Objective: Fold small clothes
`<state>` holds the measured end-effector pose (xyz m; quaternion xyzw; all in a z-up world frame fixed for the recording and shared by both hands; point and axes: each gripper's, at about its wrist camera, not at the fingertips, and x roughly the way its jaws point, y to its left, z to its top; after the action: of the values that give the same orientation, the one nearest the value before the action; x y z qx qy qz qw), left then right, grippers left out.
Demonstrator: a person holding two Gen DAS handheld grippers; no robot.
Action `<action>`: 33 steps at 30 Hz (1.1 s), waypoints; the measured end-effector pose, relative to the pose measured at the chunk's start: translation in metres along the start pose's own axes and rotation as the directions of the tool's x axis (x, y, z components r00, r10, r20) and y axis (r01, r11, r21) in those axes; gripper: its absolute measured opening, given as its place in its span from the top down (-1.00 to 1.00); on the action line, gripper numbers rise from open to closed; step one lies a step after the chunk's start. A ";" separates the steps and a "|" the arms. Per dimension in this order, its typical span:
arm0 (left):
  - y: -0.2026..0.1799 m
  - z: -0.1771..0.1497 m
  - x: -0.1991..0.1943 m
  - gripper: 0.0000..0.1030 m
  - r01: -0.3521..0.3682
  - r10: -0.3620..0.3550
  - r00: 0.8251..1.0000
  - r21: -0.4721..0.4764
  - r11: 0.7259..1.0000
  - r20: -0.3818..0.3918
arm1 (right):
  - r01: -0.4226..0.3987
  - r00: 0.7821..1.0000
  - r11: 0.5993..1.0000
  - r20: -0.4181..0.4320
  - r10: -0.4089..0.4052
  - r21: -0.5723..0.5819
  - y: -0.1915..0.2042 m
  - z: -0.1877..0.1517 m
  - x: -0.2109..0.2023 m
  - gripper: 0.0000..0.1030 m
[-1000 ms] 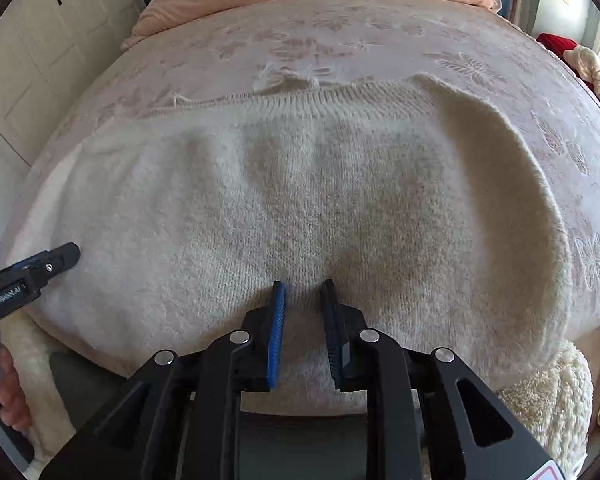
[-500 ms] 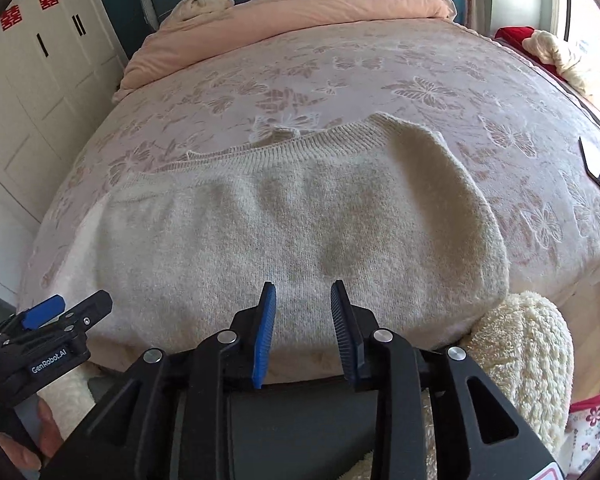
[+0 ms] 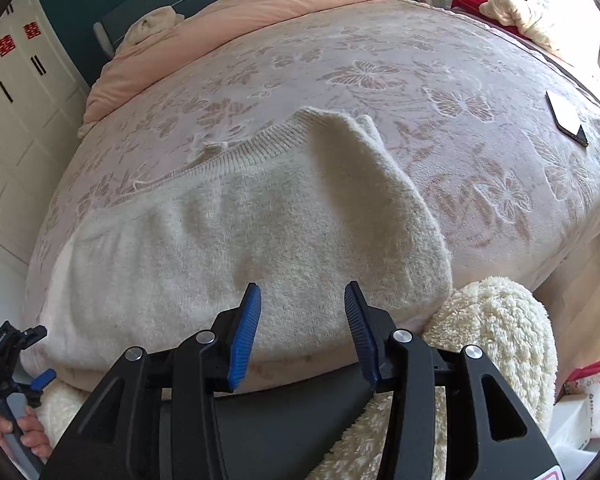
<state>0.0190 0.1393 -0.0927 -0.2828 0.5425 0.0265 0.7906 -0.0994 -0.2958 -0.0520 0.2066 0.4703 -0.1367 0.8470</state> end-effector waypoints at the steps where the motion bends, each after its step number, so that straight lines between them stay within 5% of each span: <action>1: 0.009 0.007 0.006 -0.77 -0.014 0.014 1.000 -0.031 0.999 0.000 | -0.025 1.000 0.999 -0.007 0.025 -0.021 0.009 0.003 0.002 0.13; 3: 0.017 0.016 0.021 -0.76 -0.010 0.009 1.000 -0.050 0.999 -0.021 | -0.075 0.997 0.994 -0.036 0.073 -0.084 0.035 0.008 0.011 0.13; 5: 0.021 0.017 0.036 -0.50 0.045 -0.051 0.997 -0.096 0.994 -0.066 | -0.111 0.992 0.982 -0.070 0.101 -0.153 0.066 0.009 0.024 0.13; 7: 0.019 0.017 0.039 0.11 0.085 -0.094 0.993 -0.119 0.989 -0.072 | -0.126 0.990 0.971 -0.092 0.109 -0.205 0.091 0.007 0.040 0.13; 9: 0.013 0.017 0.034 0.50 0.154 -0.164 0.983 -0.115 0.981 -0.085 | -0.127 0.988 0.960 -0.115 0.101 -0.251 0.110 0.004 0.058 0.13; 13: -0.011 0.016 -0.003 0.62 0.239 -0.240 0.970 -0.030 0.971 -0.032 | -0.087 0.991 0.940 -0.129 0.046 -0.331 0.123 -0.010 0.090 0.09; 18: -0.081 0.004 -0.059 0.65 0.313 -0.323 0.946 0.208 0.927 0.013 | -0.087 0.993 0.922 -0.102 0.052 -0.376 0.122 -0.013 0.090 0.04; 20: -0.122 -0.010 -0.075 0.65 0.295 -0.324 0.946 0.336 0.894 0.031 | -0.115 0.990 0.928 -0.114 0.079 -0.355 0.118 -0.011 0.087 0.04; 26: -0.240 -0.072 -0.073 0.65 0.311 -0.355 0.933 0.637 0.705 -0.062 | -0.187 0.982 0.974 -0.049 0.182 -0.128 0.048 0.013 0.044 0.04; 29: -0.279 -0.109 -0.048 0.65 0.318 -0.331 0.935 0.714 0.624 -0.128 | -0.119 0.993 0.991 0.005 0.119 -0.061 -0.004 0.023 0.018 0.02; 33: -0.308 -0.152 0.009 0.63 0.340 -0.240 0.940 0.735 0.587 -0.244 | -0.011 0.999 1.000 0.049 0.012 -0.028 -0.059 0.029 -0.008 -0.03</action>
<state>0.0021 -0.1938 -0.0096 -0.0061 0.4939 -0.3525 0.7948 -0.1070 -0.3613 -0.0442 0.1942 0.4499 -0.1303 0.8619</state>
